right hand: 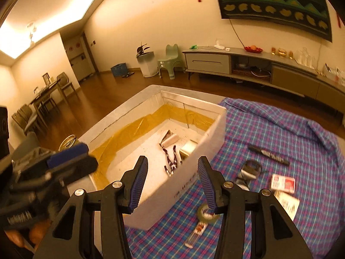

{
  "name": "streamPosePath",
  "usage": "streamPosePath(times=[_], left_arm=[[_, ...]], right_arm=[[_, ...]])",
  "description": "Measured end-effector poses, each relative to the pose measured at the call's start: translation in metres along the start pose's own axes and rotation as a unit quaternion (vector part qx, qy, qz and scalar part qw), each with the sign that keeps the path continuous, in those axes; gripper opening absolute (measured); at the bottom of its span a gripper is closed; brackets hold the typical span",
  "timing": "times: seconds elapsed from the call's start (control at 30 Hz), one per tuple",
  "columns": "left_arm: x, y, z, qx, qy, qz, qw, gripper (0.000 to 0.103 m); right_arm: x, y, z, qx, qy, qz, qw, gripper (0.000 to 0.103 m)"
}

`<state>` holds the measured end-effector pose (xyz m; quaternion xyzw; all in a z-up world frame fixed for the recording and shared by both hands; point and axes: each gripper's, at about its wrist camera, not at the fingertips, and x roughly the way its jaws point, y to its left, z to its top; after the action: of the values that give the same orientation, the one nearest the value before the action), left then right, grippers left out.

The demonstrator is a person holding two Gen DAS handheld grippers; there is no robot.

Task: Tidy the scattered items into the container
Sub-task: 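Withdraw both open tools from the box toward the remaining items, then grasp the black glasses with the right tool while the left tool grasps the clear lighter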

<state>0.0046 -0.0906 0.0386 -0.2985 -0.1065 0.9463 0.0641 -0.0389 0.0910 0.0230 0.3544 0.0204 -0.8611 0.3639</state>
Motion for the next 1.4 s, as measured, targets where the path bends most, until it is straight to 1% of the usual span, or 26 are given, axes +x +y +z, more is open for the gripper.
streamPosePath(times=[0.1,0.2,0.27,0.33,0.43,0.57,0.67,0.77,0.87,0.97,1.0,1.1,1.17,1.2,1.27,1.33,1.37,1.4], left_arm=[[0.001,-0.018,-0.017,0.017,0.011,-0.012,0.9997,0.05],[0.006,-0.036,-0.035,0.037,0.027,-0.025,0.9986,0.05],[0.013,-0.046,-0.042,0.052,0.038,-0.028,0.9975,0.05],[0.021,-0.057,-0.051,0.069,0.053,-0.032,0.9957,0.05],[0.037,-0.068,-0.063,0.081,0.078,-0.03,0.9932,0.051],[0.065,-0.071,-0.082,0.075,0.117,-0.024,0.99,0.051],[0.086,-0.069,-0.093,0.067,0.138,-0.015,0.988,0.051],[0.108,-0.063,-0.102,0.042,0.166,-0.017,0.985,0.051],[0.128,-0.058,-0.109,0.013,0.189,-0.02,0.9817,0.051],[0.142,-0.055,-0.113,0.003,0.195,-0.004,0.9808,0.051],[0.147,-0.056,-0.114,0.0,0.197,-0.006,0.9805,0.051],[0.16,-0.058,-0.114,-0.001,0.202,0.008,0.9793,0.051],[0.166,-0.058,-0.114,0.002,0.201,0.005,0.9796,0.053],[0.171,-0.057,-0.115,0.005,0.206,0.015,0.9785,0.053],[0.173,-0.061,-0.115,0.017,0.199,0.015,0.9798,0.056],[0.173,-0.066,-0.118,0.038,0.186,0.02,0.9815,0.057],[0.173,-0.068,-0.119,0.047,0.181,0.022,0.9821,0.057],[0.172,-0.071,-0.122,0.061,0.175,0.026,0.9823,0.057]], right_arm=[[-0.013,-0.008,-0.013,0.016,-0.011,-0.001,1.0,0.05],[-0.027,-0.017,-0.027,0.028,-0.028,-0.01,0.999,0.051],[-0.034,-0.024,-0.037,0.038,-0.034,-0.016,0.999,0.052],[-0.035,-0.032,-0.048,0.047,-0.033,-0.023,0.998,0.054],[-0.027,-0.047,-0.063,0.063,-0.02,-0.04,0.997,0.054],[-0.016,-0.067,-0.075,0.083,-0.009,-0.051,0.995,0.054],[-0.004,-0.08,-0.079,0.096,-0.002,-0.057,0.994,0.057],[0.012,-0.091,-0.077,0.1,0.009,-0.066,0.993,0.064],[0.034,-0.103,-0.073,0.103,0.024,-0.076,0.991,0.067],[0.056,-0.113,-0.069,0.103,0.04,-0.084,0.99,0.069],[0.065,-0.117,-0.067,0.101,0.048,-0.087,0.99,0.069],[0.086,-0.126,-0.063,0.097,0.062,-0.097,0.989,0.07],[0.1,-0.131,-0.06,0.092,0.071,-0.102,0.988,0.07],[0.106,-0.135,-0.059,0.09,0.077,-0.105,0.987,0.07],[0.117,-0.141,-0.058,0.087,0.086,-0.106,0.987,0.07],[0.127,-0.146,-0.058,0.085,0.092,-0.104,0.987,0.07],[0.13,-0.148,-0.058,0.085,0.091,-0.1,0.987,0.073],[0.132,-0.15,-0.058,0.086,0.087,-0.096,0.988,0.073]])
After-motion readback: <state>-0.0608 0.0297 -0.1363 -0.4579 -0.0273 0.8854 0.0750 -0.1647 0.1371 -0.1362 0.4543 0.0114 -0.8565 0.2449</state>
